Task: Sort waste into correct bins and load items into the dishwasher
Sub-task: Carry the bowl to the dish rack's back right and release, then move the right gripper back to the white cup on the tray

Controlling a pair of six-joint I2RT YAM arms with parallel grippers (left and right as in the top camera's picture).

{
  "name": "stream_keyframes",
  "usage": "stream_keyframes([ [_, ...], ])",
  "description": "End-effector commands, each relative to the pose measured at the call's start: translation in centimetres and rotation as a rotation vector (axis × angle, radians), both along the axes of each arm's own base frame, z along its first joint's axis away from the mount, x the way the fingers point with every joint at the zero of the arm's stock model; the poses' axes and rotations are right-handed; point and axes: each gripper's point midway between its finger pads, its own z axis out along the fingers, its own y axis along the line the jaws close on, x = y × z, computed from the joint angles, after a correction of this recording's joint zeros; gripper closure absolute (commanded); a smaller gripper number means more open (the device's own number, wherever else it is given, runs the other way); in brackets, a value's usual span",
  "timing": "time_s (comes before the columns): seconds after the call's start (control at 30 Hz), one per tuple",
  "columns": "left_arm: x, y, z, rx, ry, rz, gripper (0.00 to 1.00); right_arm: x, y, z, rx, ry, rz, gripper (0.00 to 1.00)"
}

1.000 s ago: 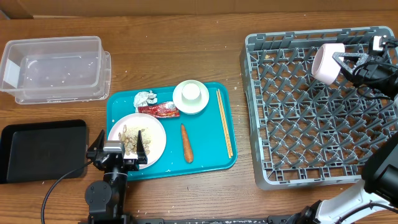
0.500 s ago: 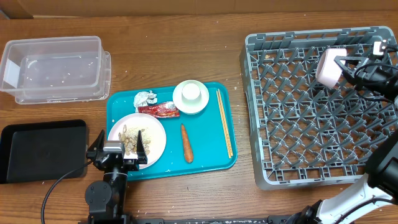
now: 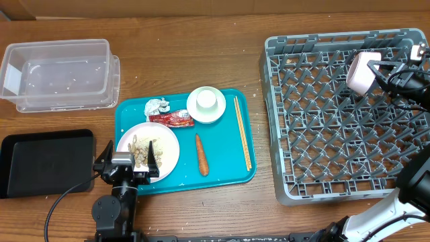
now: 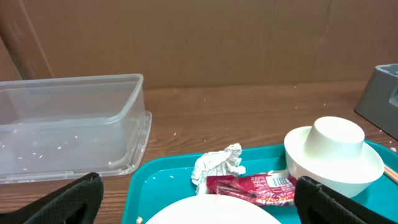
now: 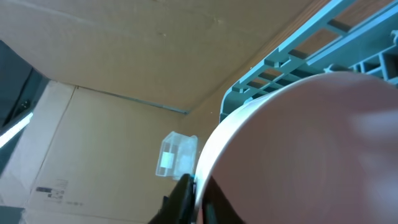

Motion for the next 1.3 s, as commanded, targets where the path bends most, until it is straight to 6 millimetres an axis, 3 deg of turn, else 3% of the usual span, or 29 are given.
stream_keyframes([
  [0.0, 0.0, -0.1, 0.0, 0.019, -0.005, -0.005, 0.0, 0.6, -1.1, -2.5, 0.016, 0.078, -0.036, 0.9],
  [0.13, 0.0, -0.1, 0.0, 0.019, -0.005, -0.005, 0.0, 0.8, -2.1, -4.6, -0.011, 0.2, -0.112, 0.9],
  [0.37, 0.0, -0.1, 0.0, 0.019, -0.005, -0.005, 0.0, 0.3, -4.3, -3.8, 0.009, 0.224, -0.173, 0.91],
  [0.47, 0.0, -0.1, 0.0, 0.019, -0.005, -0.005, 0.0, -0.1, -5.9, -3.3, -0.003, 0.252, -0.222, 0.84],
  [0.77, 0.0, -0.1, 0.0, 0.019, -0.005, -0.005, 0.0, -2.5, -8.7, -5.0, -0.082, 0.448, -0.333, 0.7],
  [0.9, 0.0, -0.1, 0.0, 0.019, -0.005, -0.005, 0.0, -3.9, -9.9, -4.9, -0.174, 0.568, -0.401, 0.69],
  [1.03, 0.0, -0.1, 0.0, 0.019, -0.005, -0.005, 0.0, -4.7, -10.4, -1.3, -0.235, 0.59, -0.444, 0.67],
  [1.13, 0.0, -0.1, 0.0, 0.019, -0.005, -0.005, 0.0, -5.7, -10.1, 2.9, -0.267, 0.584, -0.476, 0.57],
  [1.2, 0.0, -0.1, 0.0, 0.019, -0.005, -0.005, 0.0, -6.7, -9.4, 5.7, -0.287, 0.588, -0.485, 0.53],
  [1.27, 0.0, -0.1, 0.0, 0.019, -0.005, -0.005, 0.0, -8.4, -7.3, 9.1, -0.318, 0.601, -0.479, 0.53],
])
